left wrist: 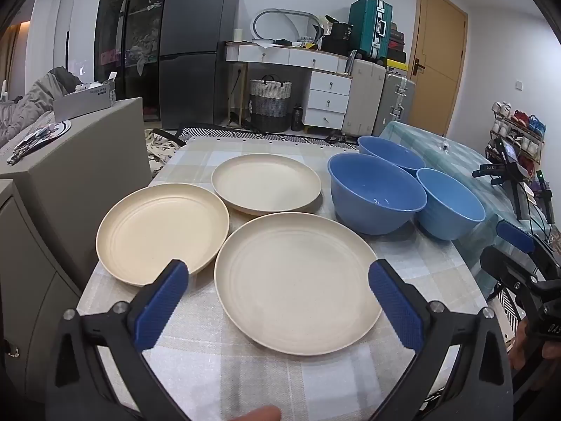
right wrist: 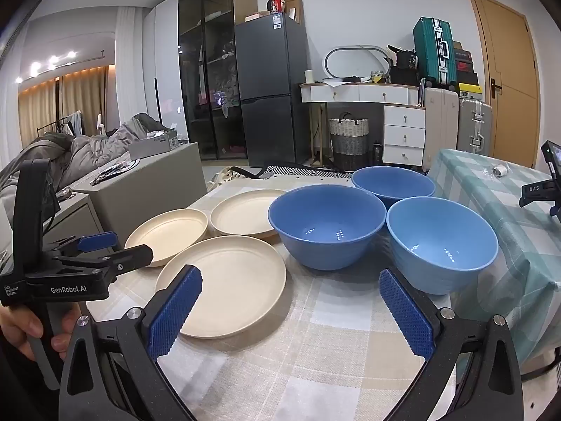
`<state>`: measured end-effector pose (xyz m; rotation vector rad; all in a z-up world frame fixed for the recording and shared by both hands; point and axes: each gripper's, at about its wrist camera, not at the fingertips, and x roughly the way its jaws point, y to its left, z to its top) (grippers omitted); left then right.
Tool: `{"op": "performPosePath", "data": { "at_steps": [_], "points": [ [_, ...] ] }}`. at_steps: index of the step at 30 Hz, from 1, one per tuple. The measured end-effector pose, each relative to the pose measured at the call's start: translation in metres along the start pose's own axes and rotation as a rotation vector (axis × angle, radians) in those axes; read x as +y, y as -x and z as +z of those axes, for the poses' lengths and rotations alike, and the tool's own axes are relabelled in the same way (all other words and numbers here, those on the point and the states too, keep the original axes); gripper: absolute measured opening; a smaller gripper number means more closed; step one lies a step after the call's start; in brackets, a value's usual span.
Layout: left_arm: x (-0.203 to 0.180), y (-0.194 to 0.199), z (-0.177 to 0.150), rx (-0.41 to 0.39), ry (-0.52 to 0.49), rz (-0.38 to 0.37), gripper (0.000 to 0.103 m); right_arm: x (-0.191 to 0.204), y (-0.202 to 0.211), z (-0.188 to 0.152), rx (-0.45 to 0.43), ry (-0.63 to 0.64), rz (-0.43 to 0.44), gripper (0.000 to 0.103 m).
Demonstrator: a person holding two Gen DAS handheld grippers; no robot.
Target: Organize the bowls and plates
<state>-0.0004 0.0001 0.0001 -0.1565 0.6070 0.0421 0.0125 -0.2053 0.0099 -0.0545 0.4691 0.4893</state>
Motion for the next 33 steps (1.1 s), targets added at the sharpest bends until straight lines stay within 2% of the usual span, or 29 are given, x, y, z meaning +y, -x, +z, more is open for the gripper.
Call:
{"op": "performPosePath", "data": {
  "at_steps": [33],
  "points": [
    [0.0002,-0.0014,0.001,0.004,-0.005,0.013,0.103,-0.0001,0.0001,0.0001,0.004,0.007,-0.003,0.103]
  ]
}}
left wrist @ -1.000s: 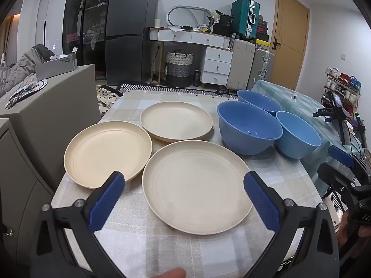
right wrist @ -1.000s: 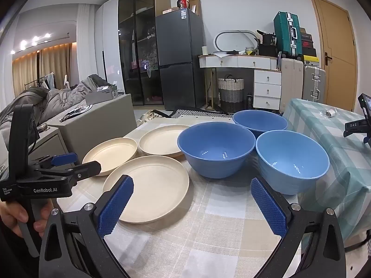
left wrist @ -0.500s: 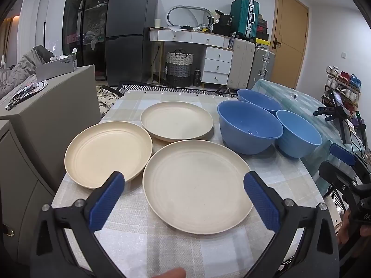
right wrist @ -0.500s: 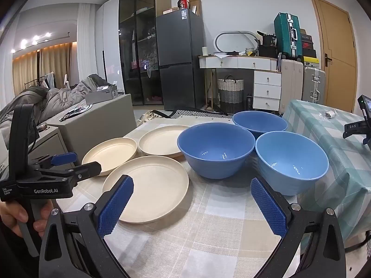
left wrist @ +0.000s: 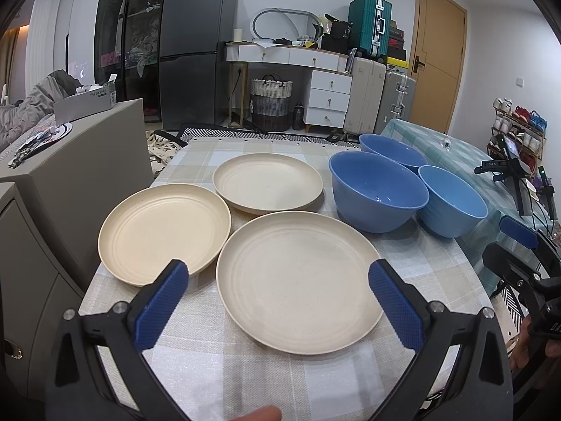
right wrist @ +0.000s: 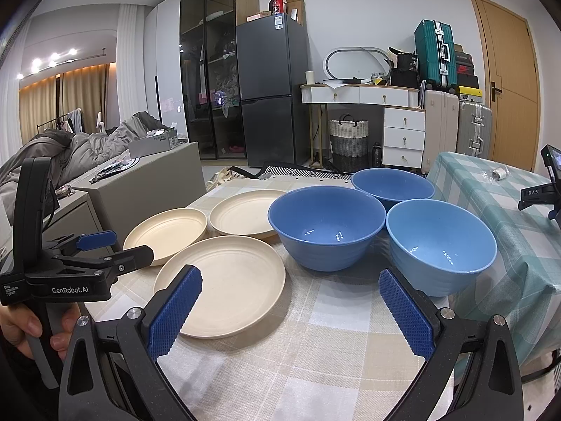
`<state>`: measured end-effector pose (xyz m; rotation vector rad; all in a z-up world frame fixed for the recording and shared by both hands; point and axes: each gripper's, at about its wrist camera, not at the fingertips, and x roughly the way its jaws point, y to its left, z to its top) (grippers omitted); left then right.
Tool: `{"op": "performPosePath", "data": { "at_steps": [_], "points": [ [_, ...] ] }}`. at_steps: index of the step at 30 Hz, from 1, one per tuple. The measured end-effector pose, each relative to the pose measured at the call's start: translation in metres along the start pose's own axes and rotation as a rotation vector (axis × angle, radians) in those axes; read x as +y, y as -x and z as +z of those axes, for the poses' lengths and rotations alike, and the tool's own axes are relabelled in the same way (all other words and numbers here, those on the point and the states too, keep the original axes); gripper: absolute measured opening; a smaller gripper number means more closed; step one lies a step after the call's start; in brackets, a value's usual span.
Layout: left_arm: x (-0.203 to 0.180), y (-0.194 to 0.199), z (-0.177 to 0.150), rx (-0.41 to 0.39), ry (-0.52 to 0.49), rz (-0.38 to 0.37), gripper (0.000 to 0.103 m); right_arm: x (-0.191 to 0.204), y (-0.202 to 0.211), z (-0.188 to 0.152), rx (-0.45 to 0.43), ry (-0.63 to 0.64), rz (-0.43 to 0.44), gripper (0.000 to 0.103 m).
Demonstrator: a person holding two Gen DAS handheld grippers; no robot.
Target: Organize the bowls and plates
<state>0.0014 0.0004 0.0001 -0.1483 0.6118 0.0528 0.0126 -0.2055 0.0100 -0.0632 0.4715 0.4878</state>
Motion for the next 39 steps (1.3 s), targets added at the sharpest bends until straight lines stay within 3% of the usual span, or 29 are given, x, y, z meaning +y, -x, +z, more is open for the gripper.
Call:
{"op": "performPosePath", "data": {
  "at_steps": [39],
  "points": [
    [0.017,0.004,-0.002,0.003,0.003,0.014,0.103,-0.002,-0.007,-0.003,0.014,0.007,0.008,0.103]
  ]
}}
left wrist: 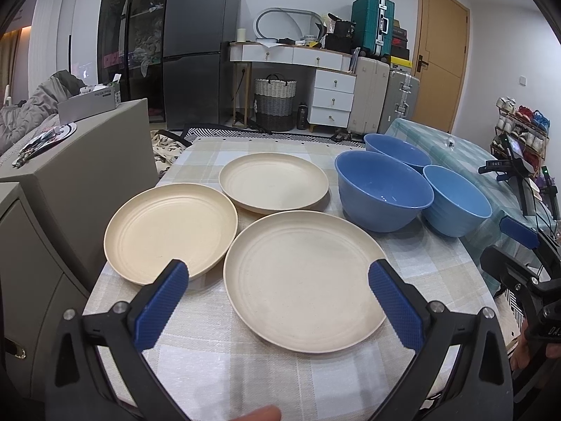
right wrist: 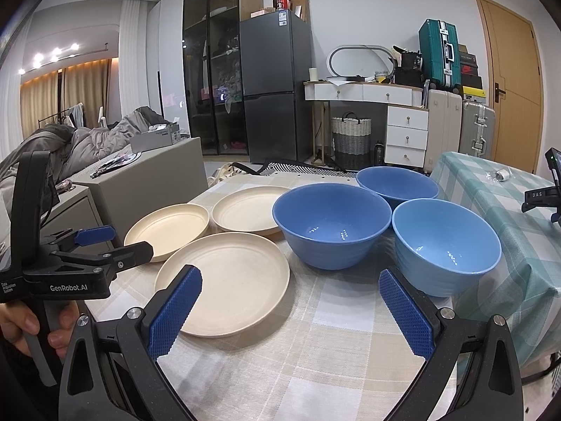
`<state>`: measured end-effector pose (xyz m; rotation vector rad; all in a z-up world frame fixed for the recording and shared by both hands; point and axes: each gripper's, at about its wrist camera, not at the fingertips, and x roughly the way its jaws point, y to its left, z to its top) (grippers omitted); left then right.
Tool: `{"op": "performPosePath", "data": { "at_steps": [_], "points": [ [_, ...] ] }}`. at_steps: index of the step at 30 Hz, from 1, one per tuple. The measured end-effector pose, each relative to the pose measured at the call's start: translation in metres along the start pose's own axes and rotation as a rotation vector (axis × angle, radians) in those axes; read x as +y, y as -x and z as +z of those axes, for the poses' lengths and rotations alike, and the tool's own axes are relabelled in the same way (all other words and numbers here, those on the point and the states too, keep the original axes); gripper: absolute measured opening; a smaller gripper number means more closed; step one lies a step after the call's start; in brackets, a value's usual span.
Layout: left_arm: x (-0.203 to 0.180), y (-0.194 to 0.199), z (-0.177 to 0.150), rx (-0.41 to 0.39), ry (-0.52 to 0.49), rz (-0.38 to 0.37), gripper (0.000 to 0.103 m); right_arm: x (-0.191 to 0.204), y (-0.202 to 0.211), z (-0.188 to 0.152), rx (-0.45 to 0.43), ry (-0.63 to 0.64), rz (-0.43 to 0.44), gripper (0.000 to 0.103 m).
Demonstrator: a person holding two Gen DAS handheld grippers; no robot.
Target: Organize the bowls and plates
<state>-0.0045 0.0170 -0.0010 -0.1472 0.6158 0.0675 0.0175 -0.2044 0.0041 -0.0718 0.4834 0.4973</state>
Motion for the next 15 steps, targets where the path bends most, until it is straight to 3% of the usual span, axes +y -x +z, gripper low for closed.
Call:
{"op": "performPosePath", "data": {
  "at_steps": [15],
  "points": [
    [0.001,0.002,0.003,0.005,0.0,0.014,0.103,0.009,-0.003,0.006,0.004,0.014,0.003,0.103]
  ]
}}
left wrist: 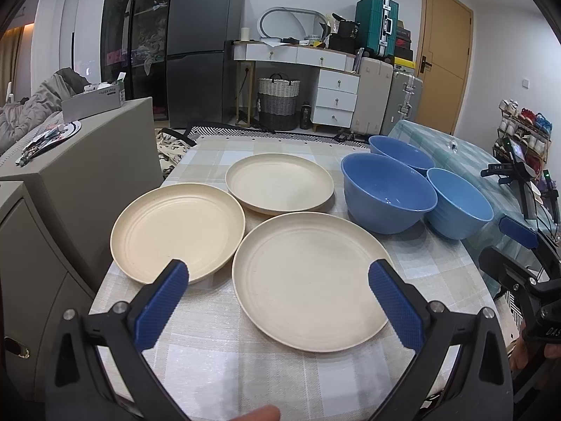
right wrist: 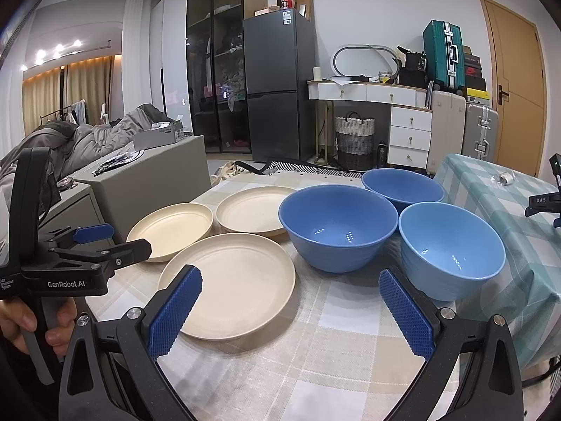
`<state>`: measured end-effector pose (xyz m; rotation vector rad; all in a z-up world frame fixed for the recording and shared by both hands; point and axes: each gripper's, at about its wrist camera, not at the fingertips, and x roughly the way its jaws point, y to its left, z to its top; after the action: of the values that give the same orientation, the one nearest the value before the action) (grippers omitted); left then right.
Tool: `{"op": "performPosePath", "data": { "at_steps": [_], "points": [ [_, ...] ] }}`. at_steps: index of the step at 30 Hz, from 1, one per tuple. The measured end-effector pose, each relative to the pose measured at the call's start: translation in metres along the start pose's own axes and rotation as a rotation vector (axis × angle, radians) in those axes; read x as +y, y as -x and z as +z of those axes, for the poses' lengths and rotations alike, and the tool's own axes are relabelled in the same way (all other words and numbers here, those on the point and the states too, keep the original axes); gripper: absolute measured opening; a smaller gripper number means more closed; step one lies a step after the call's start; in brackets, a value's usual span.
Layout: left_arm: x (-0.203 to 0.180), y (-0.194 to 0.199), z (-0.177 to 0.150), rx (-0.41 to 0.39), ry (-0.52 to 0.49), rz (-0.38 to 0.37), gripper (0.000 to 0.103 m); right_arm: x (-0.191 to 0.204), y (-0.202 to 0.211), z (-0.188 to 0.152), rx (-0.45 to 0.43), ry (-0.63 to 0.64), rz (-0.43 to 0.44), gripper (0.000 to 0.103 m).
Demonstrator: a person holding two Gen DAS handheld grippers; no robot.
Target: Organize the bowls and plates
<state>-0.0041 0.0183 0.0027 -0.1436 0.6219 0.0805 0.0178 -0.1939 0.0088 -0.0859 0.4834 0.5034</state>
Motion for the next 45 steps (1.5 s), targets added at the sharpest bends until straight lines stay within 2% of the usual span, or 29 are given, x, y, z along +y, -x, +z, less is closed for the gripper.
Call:
{"op": "performPosePath", "data": {
  "at_steps": [18,27,34,45],
  "points": [
    [0.013,0.009,0.029,0.006,0.011,0.019,0.103,0.014,-0.006,0.036,-0.003,0.048,0.021,0.103],
    [0.029,0.013,0.049,-0.002,0.03,0.043,0.103,0.025,-0.011,0.068,-0.009,0.073,0.039,0.103],
    [0.045,0.014,0.063,-0.023,0.042,0.09,0.103,0.03,-0.024,0.09,0.002,0.084,0.07,0.103],
    [0.057,-0.004,0.088,-0.001,0.037,0.116,0.103,0.029,-0.056,0.122,0.058,0.075,0.115,0.103]
  ]
}}
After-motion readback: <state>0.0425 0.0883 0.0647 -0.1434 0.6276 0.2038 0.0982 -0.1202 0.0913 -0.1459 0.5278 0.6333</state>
